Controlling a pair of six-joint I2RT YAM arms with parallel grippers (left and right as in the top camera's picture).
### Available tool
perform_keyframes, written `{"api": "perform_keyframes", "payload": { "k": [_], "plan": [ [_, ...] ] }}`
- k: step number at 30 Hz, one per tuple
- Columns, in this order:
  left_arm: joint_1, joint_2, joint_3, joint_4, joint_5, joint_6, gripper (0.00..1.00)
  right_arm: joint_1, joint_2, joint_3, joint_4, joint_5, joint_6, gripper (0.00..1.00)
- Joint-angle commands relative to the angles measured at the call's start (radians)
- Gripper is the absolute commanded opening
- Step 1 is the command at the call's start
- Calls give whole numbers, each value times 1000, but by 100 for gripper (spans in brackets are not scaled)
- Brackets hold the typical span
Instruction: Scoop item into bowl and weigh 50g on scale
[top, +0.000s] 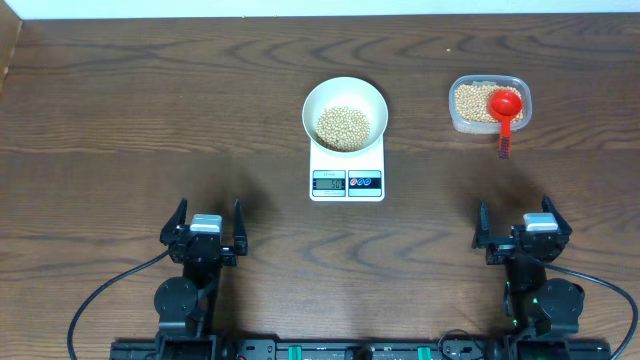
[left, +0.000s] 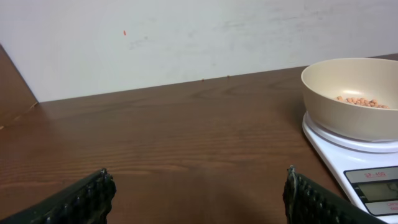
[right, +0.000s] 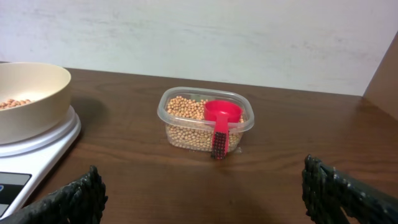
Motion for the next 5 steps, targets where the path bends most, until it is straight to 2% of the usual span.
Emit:
{"api": "perform_keyframes", "payload": {
  "k": [1,5],
  "plan": [
    [4,-6,-11,-43,6,-5,88,5,-6,-3,-3,4,5,99],
    [4,-6,-11,-43,6,-5,89,5,-6,-3,-3,4,5,99]
  ]
}}
